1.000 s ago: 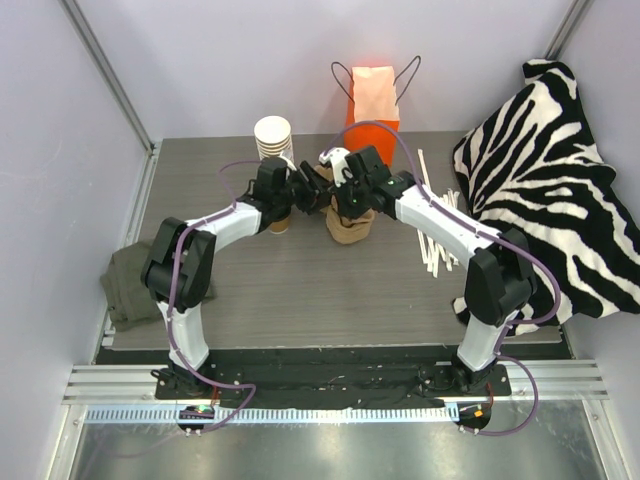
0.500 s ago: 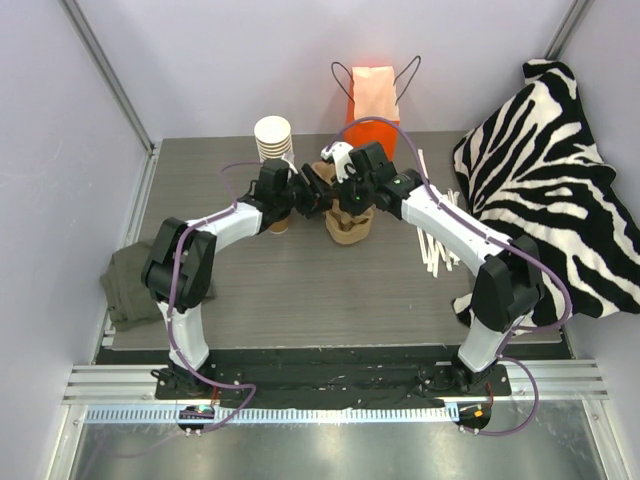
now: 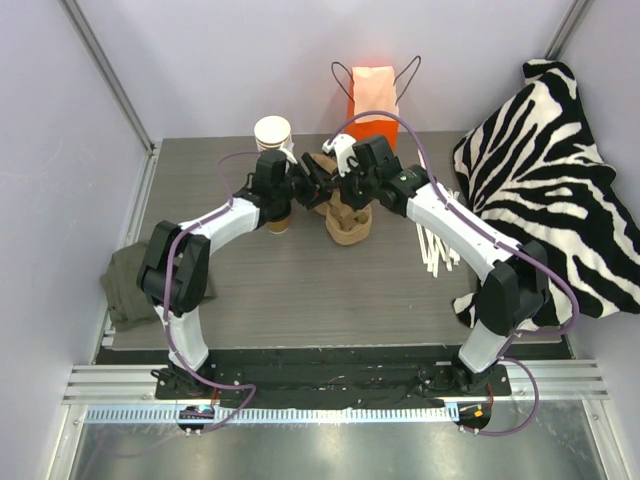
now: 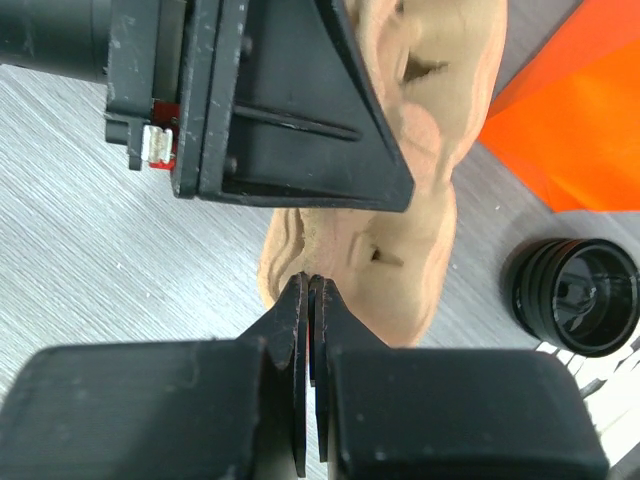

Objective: Pack the takeout coffee

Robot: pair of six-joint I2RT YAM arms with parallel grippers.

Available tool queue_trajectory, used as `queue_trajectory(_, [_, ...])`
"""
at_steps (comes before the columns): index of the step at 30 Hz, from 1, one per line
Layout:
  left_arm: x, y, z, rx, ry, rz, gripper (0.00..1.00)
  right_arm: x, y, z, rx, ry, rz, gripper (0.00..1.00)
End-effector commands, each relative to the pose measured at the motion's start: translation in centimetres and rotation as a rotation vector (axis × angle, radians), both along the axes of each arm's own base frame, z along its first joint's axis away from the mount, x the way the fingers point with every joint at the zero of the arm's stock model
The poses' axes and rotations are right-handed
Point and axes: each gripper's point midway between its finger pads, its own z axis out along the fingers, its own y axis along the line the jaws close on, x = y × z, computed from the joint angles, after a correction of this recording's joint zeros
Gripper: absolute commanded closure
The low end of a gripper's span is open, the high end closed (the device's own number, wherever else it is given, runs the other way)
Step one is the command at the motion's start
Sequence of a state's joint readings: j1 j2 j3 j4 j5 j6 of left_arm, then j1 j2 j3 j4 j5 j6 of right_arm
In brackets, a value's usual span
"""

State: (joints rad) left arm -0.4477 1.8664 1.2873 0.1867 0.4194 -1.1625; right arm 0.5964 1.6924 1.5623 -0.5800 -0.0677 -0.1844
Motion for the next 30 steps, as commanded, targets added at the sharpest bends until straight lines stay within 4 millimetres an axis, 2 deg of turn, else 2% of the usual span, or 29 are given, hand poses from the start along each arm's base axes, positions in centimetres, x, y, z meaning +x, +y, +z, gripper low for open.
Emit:
queue_trajectory(1, [0.2, 0.2, 4.8, -0.014, -0.111, -0.013, 0.39, 0.0, 0.2, 6.0, 0.063, -0.132, 0.019, 0.99])
queue_trajectory(8, [-0.5, 0.2, 4.6, -0.009, -0.1, -0.031, 0.41, -1.3, 0.7, 6.9, 0.089, -0.125, 0.065, 0.99])
queue_trajectory(12, [-0.8, 0.3, 4.7, -0.011, -0.094, -0.031, 0.47, -2.4, 1.3, 7.0, 0.073, -0.131, 0.109, 0.99])
queue_trajectory(18, [-1.7, 0.3, 6.3, -0.036, -0.111, -0.054, 0.64, -4.2, 2.3, 7.2, 0.055, -0.129, 0.173, 0.99])
queue_trajectory(19, [-1.9, 0.4, 6.3, -0.034, -0.104, -0.059, 0.66, -4.3, 2.2, 6.9, 0.047, -0.113, 0.175, 0.97])
queue_trajectory(21, [-2.5, 0.5, 6.9, -0.032, -0.112, -0.072, 0.71, -4.3, 2.2, 7.7, 0.052, -0.116, 0.171, 0.85])
queue_trajectory(22, [-2.8, 0.5, 6.9, -0.03, -0.105, -0.078, 0.73, -4.5, 2.1, 7.9, 0.05, -0.109, 0.172, 0.82])
queue_trajectory(25, [-3.8, 0.7, 7.6, -0.041, -0.103, -0.114, 0.78, -4.9, 1.9, 10.0, 0.078, -0.133, 0.17, 0.69])
queue_trajectory(28, [-5.0, 0.9, 8.8, -0.049, -0.128, -0.152, 0.8, -5.8, 1.2, 13.3, 0.148, -0.174, 0.165, 0.54])
queue_trajectory(30, [-6.0, 1.2, 9.5, -0.043, -0.141, -0.177, 0.8, -6.3, 0.0, 15.7, 0.207, -0.199, 0.146, 0.52])
